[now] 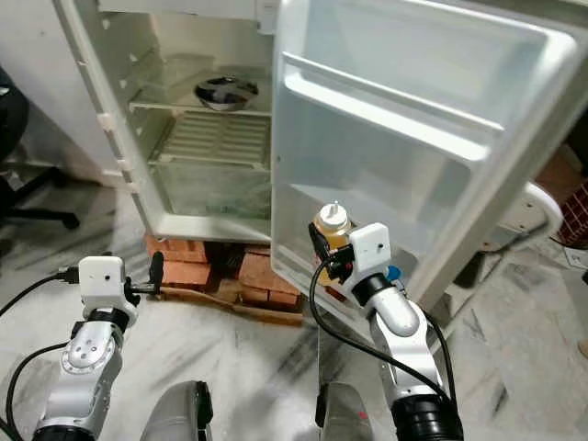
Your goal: Restocking fridge
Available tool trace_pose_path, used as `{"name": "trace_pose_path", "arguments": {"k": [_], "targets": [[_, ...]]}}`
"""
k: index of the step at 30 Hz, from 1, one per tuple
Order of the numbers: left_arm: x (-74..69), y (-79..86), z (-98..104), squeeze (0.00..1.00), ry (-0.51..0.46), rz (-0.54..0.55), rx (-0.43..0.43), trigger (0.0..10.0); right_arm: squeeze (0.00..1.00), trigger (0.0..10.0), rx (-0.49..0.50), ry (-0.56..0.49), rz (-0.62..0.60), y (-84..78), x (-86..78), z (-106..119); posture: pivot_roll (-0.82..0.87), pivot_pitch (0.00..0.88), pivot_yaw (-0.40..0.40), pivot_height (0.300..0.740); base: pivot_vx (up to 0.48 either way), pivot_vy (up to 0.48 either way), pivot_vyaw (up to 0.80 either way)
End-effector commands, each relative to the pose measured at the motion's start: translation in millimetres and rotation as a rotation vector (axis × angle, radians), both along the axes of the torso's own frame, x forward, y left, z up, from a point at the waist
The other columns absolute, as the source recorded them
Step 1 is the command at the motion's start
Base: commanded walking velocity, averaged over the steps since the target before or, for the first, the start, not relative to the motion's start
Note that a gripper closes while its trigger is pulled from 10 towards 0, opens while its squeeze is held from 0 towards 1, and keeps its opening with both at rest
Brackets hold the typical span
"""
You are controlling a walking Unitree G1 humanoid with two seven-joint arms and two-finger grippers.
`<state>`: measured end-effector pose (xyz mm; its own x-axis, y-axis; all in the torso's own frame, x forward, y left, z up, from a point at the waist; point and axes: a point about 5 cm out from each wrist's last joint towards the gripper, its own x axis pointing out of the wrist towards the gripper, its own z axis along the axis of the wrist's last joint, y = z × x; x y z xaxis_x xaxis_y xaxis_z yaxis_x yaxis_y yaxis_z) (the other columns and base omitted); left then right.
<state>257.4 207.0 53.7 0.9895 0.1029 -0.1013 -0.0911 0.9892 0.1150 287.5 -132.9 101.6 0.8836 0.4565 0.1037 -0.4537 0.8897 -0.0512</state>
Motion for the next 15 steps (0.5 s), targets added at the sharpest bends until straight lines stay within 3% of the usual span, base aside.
{"name": "trace_pose_path", "arguments": {"k": [1, 11, 15], "targets": [[3.8, -7.4, 3.7, 0.00, -0.017, -0.019, -0.007, 10.0, 0.00, 10.0, -0.012, -0.019, -0.025, -9.3, 1.1, 3.4, 0.02, 0.000, -0.016, 0.616, 0.412, 0.000, 0.00], [4.2, -8.7, 2.8, 0.00, -0.012, -0.018, -0.013, 10.0, 0.00, 10.0, 0.009, 0.022, 0.034, -6.5, -0.8, -0.1, 0.02, 0.000, -0.016, 0.616, 0.387, 0.000, 0.00], [3.9, -10.6, 2.3, 0.00, -0.010, -0.019, -0.013, 10.0, 0.00, 10.0, 0.020, 0.025, 0.043, -7.5, 0.2, 1.0, 0.02, 0.000, -0.017, 0.616, 0.069, 0.000, 0.00]]}}
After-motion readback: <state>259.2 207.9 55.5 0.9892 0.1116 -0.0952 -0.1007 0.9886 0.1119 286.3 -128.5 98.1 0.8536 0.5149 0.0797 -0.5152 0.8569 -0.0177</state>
